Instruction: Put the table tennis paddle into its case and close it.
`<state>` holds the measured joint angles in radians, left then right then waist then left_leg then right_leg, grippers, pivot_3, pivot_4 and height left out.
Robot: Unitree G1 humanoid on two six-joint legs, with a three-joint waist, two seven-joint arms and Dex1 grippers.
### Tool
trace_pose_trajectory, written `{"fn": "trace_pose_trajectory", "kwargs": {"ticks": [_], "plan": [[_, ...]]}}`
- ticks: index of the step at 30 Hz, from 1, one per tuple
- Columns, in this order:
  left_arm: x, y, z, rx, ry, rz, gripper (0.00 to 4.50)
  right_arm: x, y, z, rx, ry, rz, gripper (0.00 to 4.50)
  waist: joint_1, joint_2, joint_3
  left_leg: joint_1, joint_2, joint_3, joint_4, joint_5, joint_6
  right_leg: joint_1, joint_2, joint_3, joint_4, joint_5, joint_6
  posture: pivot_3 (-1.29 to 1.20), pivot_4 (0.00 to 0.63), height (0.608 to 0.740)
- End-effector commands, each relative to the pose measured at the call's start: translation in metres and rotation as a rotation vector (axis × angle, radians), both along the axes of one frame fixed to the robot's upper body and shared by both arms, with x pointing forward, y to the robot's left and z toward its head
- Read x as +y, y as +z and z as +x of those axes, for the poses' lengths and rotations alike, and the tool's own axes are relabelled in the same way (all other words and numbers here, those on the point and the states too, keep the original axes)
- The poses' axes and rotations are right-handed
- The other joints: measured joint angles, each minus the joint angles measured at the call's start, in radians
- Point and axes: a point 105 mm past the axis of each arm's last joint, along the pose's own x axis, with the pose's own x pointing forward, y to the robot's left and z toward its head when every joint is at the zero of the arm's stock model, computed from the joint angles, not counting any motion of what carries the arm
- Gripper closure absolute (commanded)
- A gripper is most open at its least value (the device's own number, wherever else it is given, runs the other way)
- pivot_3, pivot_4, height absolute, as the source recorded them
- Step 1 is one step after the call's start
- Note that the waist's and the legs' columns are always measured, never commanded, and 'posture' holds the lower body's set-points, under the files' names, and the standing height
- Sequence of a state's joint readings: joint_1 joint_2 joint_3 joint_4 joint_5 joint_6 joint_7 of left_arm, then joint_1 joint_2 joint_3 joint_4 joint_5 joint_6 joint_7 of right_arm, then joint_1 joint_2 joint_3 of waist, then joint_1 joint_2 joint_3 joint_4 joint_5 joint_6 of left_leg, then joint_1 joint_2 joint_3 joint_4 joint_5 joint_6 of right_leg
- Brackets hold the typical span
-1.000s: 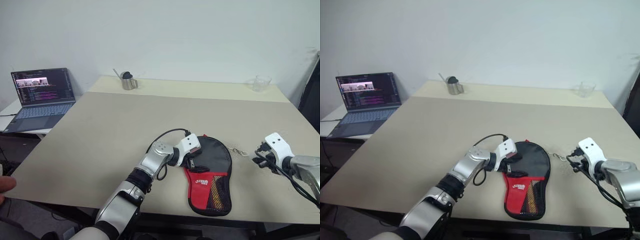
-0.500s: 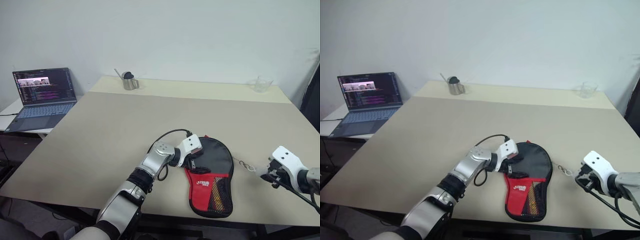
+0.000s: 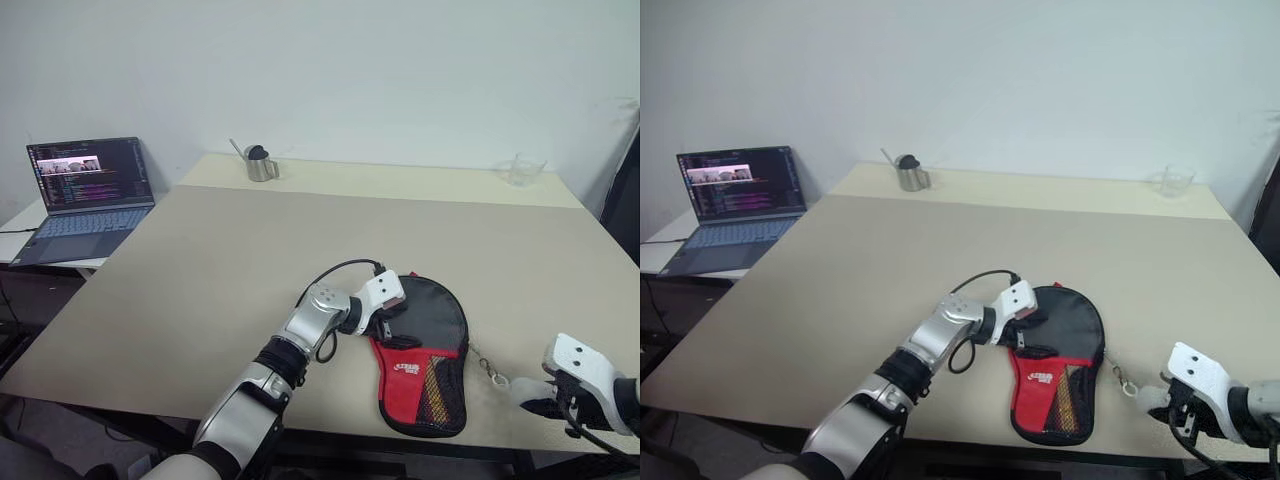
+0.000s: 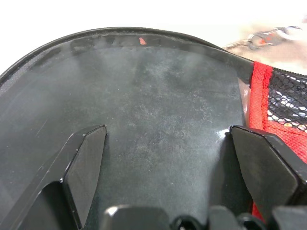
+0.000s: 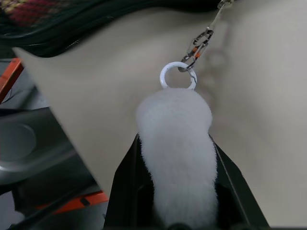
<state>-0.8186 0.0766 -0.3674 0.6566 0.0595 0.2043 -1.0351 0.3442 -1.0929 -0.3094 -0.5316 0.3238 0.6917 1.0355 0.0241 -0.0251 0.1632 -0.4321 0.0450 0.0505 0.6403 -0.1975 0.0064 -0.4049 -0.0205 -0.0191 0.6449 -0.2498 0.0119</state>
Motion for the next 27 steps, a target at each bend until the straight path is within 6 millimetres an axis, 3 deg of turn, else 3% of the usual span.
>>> {"fn": "trace_pose_trajectory", "kwargs": {"ticks": [1,9,19,27], "plan": [[0.007,-0.043,-0.016,0.112,-0.02,0.138,0.0,0.013,0.0,-0.012,0.021,0.099,-0.007,3.96,0.0,0.0,0.0,0.0,0.0,0.0,0.0,0.0,0.0,0.0,0.0,0.0,0.0,0.0,0.0,0.0,0.15,0.74],[0.007,-0.043,-0.017,0.115,-0.025,0.144,0.0,0.038,-0.017,-0.041,0.114,0.254,0.006,3.97,0.0,-0.001,-0.003,0.0,0.0,0.0,0.0,0.0,0.0,0.0,0.0,0.0,0.0,0.0,0.0,0.0,0.15,0.74],[0.008,-0.044,-0.016,0.121,-0.018,0.152,0.0,0.049,-0.029,-0.057,0.174,0.341,0.016,3.97,0.0,-0.001,-0.006,0.0,0.0,-0.001,0.0,0.0,-0.001,0.0,0.0,-0.001,0.0,-0.001,0.0,0.0,0.15,0.74],[0.01,-0.044,-0.013,0.119,-0.01,0.161,0.0,0.066,-0.034,-0.082,0.272,0.43,0.093,3.97,0.0,-0.002,-0.007,0.0,0.0,-0.001,0.001,0.0,-0.001,0.001,0.0,-0.001,0.0,-0.001,0.0,0.0,0.15,0.74]]}}
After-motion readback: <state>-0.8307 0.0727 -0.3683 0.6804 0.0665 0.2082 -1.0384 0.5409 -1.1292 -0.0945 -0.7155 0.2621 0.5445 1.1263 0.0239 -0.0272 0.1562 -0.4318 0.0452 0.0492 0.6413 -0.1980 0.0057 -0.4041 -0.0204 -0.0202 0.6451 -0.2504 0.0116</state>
